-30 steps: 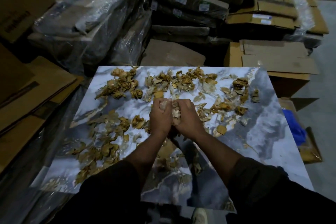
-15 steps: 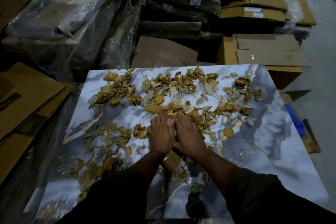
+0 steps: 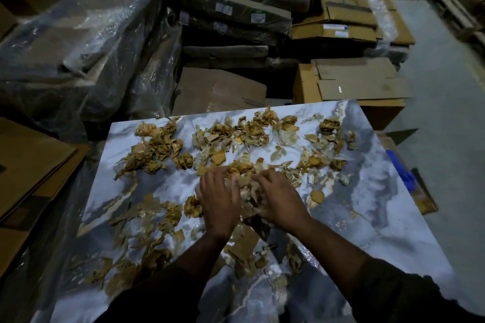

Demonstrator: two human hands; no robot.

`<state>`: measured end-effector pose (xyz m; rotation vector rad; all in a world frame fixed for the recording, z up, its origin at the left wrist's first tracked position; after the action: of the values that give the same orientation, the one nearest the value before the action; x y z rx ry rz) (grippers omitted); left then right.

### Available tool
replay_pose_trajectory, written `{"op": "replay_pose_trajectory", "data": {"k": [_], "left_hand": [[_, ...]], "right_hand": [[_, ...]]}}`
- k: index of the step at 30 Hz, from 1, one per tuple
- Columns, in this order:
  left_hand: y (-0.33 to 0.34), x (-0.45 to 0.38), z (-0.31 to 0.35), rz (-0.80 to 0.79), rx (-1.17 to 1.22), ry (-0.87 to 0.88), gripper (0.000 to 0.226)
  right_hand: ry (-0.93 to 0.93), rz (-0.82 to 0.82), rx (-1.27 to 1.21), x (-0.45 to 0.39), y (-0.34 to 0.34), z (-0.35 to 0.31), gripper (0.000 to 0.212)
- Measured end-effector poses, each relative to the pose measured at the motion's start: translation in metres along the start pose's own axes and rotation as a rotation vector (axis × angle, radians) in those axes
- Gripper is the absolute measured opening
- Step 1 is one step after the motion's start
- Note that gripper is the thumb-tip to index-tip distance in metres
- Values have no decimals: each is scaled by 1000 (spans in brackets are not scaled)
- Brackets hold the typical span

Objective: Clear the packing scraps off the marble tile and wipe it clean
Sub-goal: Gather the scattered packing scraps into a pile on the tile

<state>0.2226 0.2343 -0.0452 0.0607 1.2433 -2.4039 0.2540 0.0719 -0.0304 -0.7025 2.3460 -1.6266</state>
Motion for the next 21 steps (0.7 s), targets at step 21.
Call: {"op": "replay_pose_trajectory", "data": {"k": [21], "left_hand": [[38,-17,51,-94,-95,99,21]], "right_hand": [[170,-50,-528,21,-12,31,35]]}}
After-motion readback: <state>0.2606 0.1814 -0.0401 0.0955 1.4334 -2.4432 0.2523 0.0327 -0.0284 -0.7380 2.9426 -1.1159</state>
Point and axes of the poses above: each hand's wrist, its own x-axis away from the middle knuckle, its own y-axis out of the palm, z = x × y, the point moved 1 cm from there along -x, towards the middle knuckle, and after that the axes turned 3 degrees about -z, right-handed, at the moved point
